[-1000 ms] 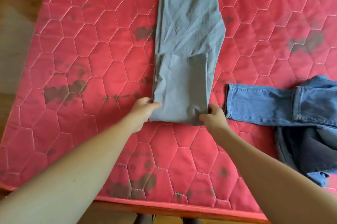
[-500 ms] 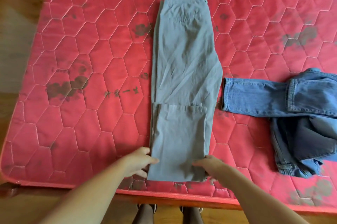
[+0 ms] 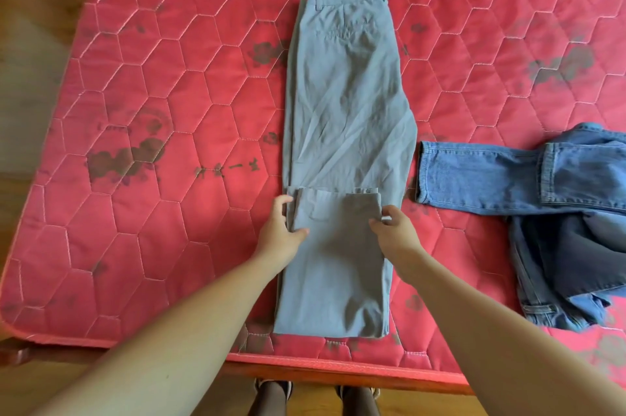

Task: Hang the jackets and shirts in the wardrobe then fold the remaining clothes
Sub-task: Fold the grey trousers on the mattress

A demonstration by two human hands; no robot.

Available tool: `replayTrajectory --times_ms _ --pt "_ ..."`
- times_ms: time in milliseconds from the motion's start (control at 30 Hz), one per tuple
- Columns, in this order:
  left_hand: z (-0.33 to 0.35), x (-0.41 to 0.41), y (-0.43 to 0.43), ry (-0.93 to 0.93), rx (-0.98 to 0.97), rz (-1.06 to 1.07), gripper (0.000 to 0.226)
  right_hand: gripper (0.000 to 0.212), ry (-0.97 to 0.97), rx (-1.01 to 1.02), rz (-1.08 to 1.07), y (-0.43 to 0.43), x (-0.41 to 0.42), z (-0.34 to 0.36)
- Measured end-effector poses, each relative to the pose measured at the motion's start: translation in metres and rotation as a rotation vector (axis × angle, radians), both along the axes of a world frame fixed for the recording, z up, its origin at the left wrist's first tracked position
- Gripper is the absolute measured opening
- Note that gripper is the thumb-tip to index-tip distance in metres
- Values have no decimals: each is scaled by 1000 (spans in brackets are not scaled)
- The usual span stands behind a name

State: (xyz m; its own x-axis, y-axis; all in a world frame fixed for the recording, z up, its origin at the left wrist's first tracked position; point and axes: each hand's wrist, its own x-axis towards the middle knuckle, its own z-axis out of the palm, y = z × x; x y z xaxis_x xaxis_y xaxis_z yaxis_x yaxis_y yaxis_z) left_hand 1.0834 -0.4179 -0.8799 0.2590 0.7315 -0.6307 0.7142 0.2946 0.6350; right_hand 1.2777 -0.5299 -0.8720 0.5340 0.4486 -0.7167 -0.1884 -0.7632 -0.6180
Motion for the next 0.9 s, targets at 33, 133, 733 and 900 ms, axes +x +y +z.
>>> replayTrajectory --times_ms 33,133,733,900 --pt "0 1 0 -15 -32 28 50 7 35 30 -15 1 0 1" --pt "1 5 5 -46 -107 131 16 21 148 110 -114 7 2 6" --pt "52 20 42 -218 -153 314 37 21 373 25 -40 34 35 58" --pt "114 93 154 -484 -101 282 26 15 287 310 -108 127 107 113"
